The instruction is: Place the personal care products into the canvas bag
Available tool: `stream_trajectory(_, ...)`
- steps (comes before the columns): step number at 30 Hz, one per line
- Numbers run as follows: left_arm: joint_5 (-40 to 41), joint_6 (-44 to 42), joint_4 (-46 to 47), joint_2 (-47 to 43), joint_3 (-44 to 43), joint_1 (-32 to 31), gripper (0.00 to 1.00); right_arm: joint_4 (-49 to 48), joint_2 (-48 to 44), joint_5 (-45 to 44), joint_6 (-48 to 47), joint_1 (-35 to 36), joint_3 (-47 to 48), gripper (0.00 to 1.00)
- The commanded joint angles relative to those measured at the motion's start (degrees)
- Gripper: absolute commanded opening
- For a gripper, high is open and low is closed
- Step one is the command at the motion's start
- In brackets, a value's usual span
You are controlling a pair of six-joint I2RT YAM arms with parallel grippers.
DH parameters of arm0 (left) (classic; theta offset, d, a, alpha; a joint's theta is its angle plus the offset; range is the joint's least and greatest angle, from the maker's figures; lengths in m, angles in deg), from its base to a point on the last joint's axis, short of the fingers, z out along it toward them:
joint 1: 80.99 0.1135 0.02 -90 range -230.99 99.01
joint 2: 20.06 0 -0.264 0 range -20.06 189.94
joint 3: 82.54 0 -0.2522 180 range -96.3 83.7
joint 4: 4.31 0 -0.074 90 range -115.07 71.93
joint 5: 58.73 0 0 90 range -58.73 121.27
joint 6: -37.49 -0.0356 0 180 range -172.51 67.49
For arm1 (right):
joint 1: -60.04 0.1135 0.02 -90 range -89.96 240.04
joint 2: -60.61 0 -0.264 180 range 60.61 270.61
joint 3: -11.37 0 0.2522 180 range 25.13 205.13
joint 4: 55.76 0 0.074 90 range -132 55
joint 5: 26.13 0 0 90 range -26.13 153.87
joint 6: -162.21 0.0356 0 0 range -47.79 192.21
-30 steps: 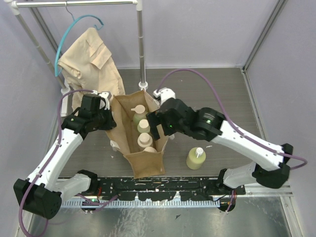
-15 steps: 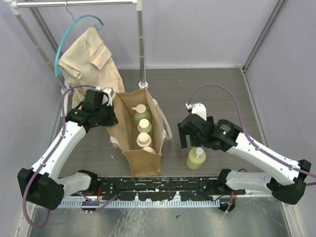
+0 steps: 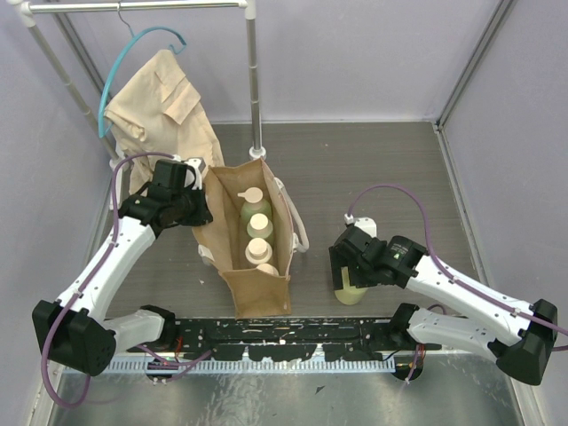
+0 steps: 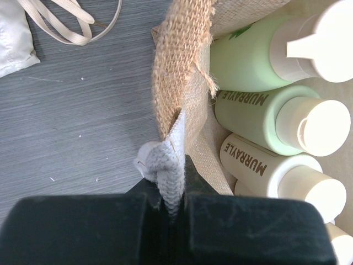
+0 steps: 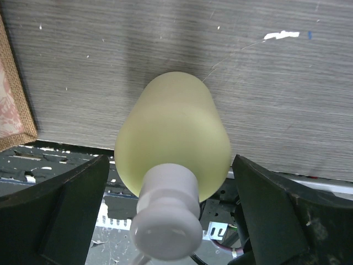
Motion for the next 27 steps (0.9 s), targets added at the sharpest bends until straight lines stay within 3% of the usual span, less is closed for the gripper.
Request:
stream_trajectory(1,0.7,-1.2,2.9,0.2,-1.2,0.6,0.0,-5.7,0.3,2.9,1.8,-0.2,-2.0,1.0)
stream_trajectory(9,0.7,-1.2,3.1,0.5,-1.1,0.6,0.0,-7.1,2.7,2.4,1.1,-0.2,-4.0,1.0)
stream_trajectory(13,0.7,-1.3,3.1,0.6,-0.9,0.5,0.0,-7.0,3.5,1.7,0.5,-0.3,-4.0,0.9)
stream_trajectory(19,0.6,-1.1,3.3,0.7,-0.7,0.6,0.0,-5.5,3.8,1.5,0.2,-0.2,-3.6,0.63)
stream_trajectory(23,0.4,-1.2,3.4,0.8,-0.6,0.6,0.0,-3.9,3.7,0.7,0.2,-0.2,-2.9,0.36)
stream_trajectory(27,0.2,-1.1,3.3,0.5,-0.5,0.6,0.0,-2.0,4.5,-0.5,-1.0,-0.2,1.3,0.25)
